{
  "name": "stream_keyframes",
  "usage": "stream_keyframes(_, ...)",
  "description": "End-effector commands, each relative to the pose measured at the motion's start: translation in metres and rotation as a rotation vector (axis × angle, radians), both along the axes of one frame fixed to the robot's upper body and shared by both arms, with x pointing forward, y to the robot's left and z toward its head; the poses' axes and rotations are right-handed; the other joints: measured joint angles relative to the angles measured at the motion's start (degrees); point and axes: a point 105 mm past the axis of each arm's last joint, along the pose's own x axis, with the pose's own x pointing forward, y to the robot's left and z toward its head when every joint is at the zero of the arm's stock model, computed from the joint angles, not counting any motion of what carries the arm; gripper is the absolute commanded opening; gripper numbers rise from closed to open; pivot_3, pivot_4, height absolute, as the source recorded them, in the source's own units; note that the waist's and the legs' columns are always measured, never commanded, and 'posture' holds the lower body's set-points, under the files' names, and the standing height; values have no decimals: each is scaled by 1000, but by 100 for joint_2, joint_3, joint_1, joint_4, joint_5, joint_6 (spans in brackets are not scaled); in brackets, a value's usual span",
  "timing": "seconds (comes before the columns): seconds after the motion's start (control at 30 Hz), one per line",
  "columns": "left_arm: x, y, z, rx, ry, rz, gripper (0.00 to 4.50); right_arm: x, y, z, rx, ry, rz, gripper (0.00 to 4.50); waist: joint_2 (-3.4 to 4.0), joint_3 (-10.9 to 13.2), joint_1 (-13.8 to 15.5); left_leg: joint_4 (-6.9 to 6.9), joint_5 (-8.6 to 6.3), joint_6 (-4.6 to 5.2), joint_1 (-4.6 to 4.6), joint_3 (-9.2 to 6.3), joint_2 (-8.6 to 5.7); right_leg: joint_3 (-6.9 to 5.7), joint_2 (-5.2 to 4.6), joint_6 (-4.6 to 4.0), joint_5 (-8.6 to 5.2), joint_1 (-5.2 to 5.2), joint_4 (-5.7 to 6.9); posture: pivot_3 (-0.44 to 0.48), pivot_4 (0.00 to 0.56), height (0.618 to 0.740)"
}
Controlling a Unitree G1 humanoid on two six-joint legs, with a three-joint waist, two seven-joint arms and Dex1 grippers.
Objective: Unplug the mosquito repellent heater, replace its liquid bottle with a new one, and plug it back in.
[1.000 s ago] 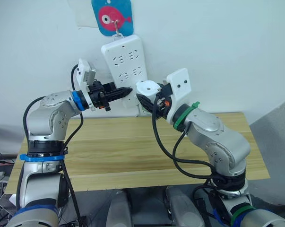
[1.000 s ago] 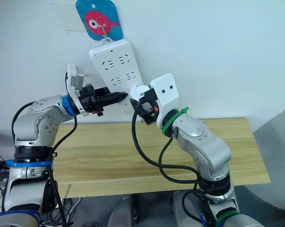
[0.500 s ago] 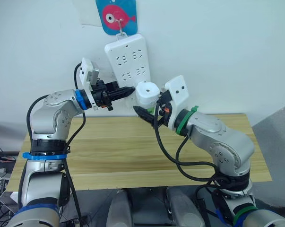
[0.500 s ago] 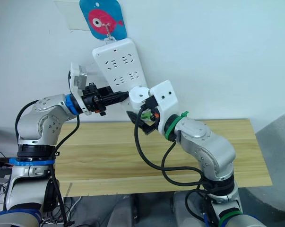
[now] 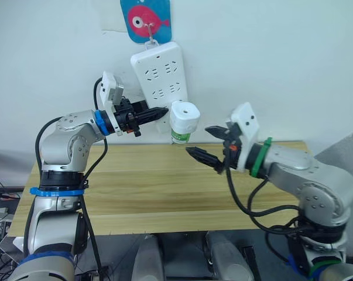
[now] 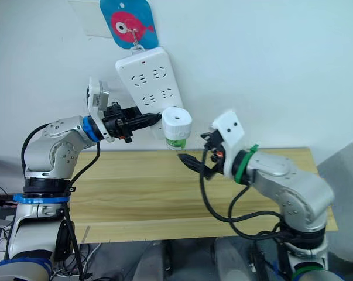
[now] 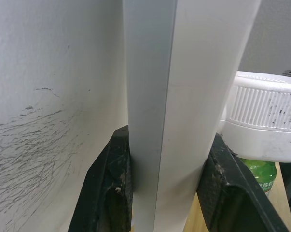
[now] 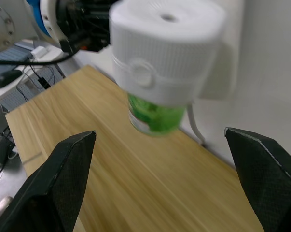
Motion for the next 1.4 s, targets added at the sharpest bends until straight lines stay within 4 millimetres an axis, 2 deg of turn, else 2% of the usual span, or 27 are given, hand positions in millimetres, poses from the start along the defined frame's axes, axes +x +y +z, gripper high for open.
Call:
stream_keyframes(0.03,7,14,8,-10,-20,62,1307,-6,-5,9,-15,-61,47,4463,0,0,0,0,0,0,0,0,0,0,0,2,-1,0,0,-141,261,740)
stream_keyframes(0.1,10,17,6,3,-19,72,1307,-4,-8,9,-25,-70,56,4463,0,0,-4,1,0,1,1,1,-1,1,0,3,-1,0,0,-139,262,740)
stream_keyframes(0.13,12,21,5,4,-13,76,1657,-4,-9,10,-25,-82,68,4493,0,0,-5,1,0,1,1,1,-1,2,0,3,-1,0,-1,-137,261,740)
stream_keyframes(0.23,14,34,-2,26,6,101,2602,-7,-6,14,-6,-98,130,3835,0,0,-41,1,-1,2,1,0,-1,3,2,3,-2,0,-1,-134,260,740)
stream_keyframes(0.33,12,47,-9,53,18,137,3550,-13,0,15,7,-105,194,2750,0,0,-26,-17,1,-2,-4,1,1,-2,2,-15,9,-1,-29,-128,260,740)
stream_keyframes(0.43,2,58,-17,76,35,161,4456,-19,12,15,46,-104,245,1596,0,0,-50,-23,-2,-6,-7,8,7,1,2,-19,10,0,-45,-110,260,740)
stream_keyframes(0.57,-20,64,-20,118,39,157,4500,-23,32,14,89,-108,285,136,-1,1,-34,-25,-3,-8,-9,7,10,-2,2,-34,-1,-10,-42,-79,261,740)
stream_keyframes(0.73,-59,58,-17,192,41,73,4500,-20,51,9,128,-103,283,60,-6,1,42,-29,-6,-14,-40,4,10,-12,-3,-34,-4,-34,-41,-36,261,740)
stream_keyframes(0.83,-74,51,-15,204,48,47,4500,-15,58,5,142,-110,257,60,-6,0,107,-27,-6,-14,-50,2,8,-17,-8,-34,-4,-43,-39,-18,259,740)
stream_keyframes(1.2,-98,42,-13,183,102,35,4500,0,70,7,180,-153,186,60,-12,-3,223,-17,-5,-16,-87,0,7,-19,-7,-34,-3,-83,-23,8,250,740)
stream_keyframes(1.4,-99,39,-11,177,108,31,4500,7,75,7,182,-166,166,60,-12,-4,231,-14,-5,-16,-86,0,7,-18,-7,-35,-3,-84,-16,6,251,740)
